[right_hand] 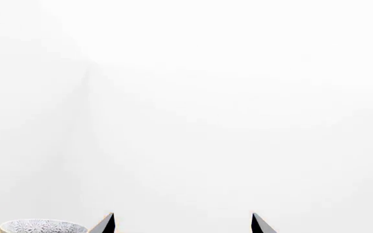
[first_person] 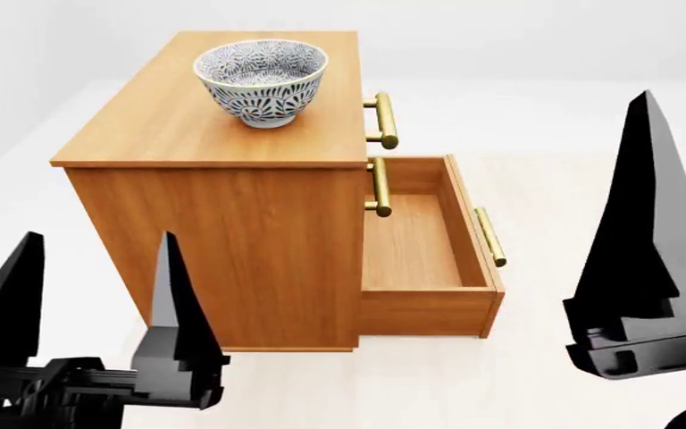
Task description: Put the bowl on top of the cabinet.
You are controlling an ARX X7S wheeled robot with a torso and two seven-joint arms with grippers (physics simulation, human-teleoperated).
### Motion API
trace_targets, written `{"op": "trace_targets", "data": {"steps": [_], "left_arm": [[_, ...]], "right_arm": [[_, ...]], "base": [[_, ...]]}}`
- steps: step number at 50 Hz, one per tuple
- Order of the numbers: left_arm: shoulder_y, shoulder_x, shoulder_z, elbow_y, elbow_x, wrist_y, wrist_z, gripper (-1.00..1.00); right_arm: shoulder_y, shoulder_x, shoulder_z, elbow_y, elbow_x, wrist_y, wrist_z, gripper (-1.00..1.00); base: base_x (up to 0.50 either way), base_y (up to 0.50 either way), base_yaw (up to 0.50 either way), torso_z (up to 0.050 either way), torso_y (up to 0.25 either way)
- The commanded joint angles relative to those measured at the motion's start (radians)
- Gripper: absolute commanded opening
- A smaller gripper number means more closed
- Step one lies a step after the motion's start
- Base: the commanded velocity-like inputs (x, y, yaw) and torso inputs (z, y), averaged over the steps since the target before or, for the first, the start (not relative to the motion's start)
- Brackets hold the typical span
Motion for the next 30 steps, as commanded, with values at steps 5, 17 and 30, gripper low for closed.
{"op": "trace_targets", "data": {"steps": [5, 17, 30], "left_arm": [[-0.005, -0.003, 0.002, 0.000, 0.005, 0.006, -0.004, 1.00], [-0.005, -0.017, -0.003, 0.052, 0.001, -0.024, -0.027, 1.00], [-0.029, -0.114, 0.040, 0.099, -0.012, -0.004, -0.136, 1.00]], "right_arm": [[0.014, 0.024, 0.164, 0.000, 0.142, 0.020, 0.007, 1.00], [0.028, 0.052, 0.239, 0.000, 0.210, 0.020, 0.007, 1.00], [0.054, 0.087, 0.321, 0.000, 0.297, 0.020, 0.007, 1.00]], "base": [[0.00, 0.00, 0.00, 0.000, 0.000], [0.00, 0.00, 0.00, 0.000, 0.000], [0.00, 0.00, 0.00, 0.000, 0.000]]}}
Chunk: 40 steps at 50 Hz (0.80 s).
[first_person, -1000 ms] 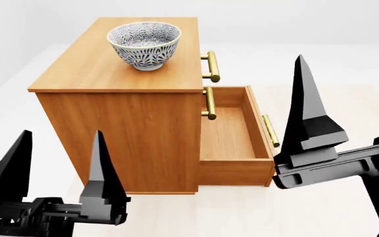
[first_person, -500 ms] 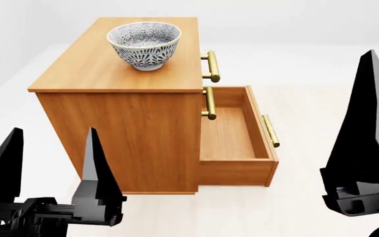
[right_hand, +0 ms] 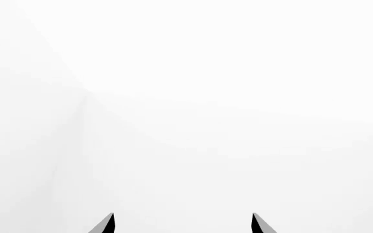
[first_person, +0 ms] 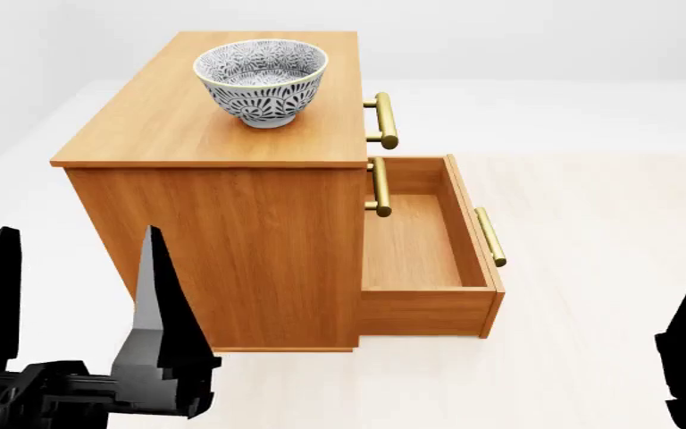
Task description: Put the bowl on top of the cabinet.
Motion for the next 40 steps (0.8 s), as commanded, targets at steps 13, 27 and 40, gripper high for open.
{"op": "trace_targets", "data": {"steps": [13, 27, 40], "left_arm": [[-0.273, -0.397, 0.396, 0.038, -0.007, 0.153, -0.466, 1.00], [-0.940, -0.611, 1.146, 0.038, 0.059, 0.259, -0.852, 1.00], [-1.125, -0.666, 1.328, 0.038, 0.089, 0.298, -0.918, 1.00]], "right_arm": [[0.037, 0.078, 0.144, 0.000, 0.135, 0.001, 0.000, 1.00], [0.063, 0.116, 0.171, 0.000, 0.162, 0.001, 0.000, 1.00], [0.092, 0.144, 0.159, 0.000, 0.146, 0.001, 0.000, 1.00]], "base": [[0.00, 0.00, 0.00, 0.000, 0.000], [0.00, 0.00, 0.00, 0.000, 0.000], [0.00, 0.00, 0.00, 0.000, 0.000]]}}
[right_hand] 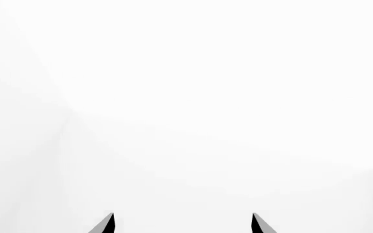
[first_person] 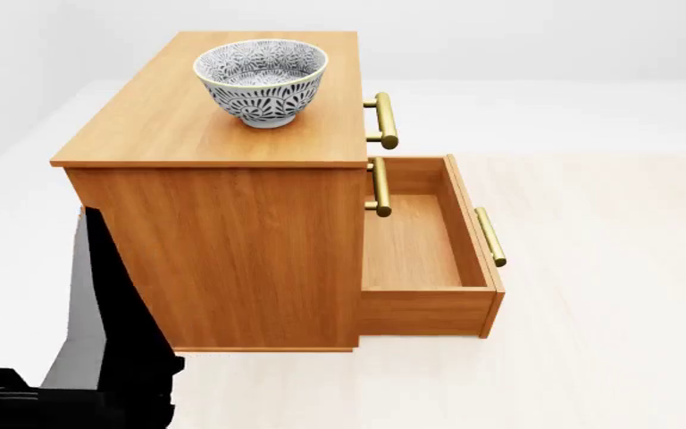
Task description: Put the bowl on top of the cabinet.
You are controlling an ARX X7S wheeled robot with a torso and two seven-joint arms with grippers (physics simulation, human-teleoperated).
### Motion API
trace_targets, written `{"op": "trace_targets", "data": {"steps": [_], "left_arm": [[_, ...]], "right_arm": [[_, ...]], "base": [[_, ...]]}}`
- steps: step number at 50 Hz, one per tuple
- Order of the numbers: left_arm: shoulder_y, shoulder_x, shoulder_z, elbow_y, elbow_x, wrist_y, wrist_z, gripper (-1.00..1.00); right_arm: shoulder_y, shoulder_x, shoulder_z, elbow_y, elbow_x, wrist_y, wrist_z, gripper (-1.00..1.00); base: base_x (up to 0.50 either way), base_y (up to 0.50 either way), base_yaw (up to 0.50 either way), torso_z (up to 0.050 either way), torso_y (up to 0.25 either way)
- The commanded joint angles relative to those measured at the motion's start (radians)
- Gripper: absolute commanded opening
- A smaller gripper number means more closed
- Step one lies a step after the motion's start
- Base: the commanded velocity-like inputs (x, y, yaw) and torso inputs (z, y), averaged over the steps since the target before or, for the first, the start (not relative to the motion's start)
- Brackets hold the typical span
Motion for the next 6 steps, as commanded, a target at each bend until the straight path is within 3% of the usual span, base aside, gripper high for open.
{"op": "trace_targets", "data": {"steps": [1, 6], "left_arm": [[-0.194, -0.073, 0.205, 0.001, 0.025, 0.049, -0.094, 1.00], [-0.212, -0.089, 0.219, 0.001, 0.029, 0.068, -0.094, 1.00]], "right_arm": [[0.019, 0.024, 0.006, 0.000, 0.003, 0.000, 0.000, 1.00], [0.023, 0.028, 0.007, 0.000, 0.004, 0.000, 0.000, 1.00]], "base": [[0.00, 0.00, 0.00, 0.000, 0.000], [0.00, 0.00, 0.00, 0.000, 0.000]]}}
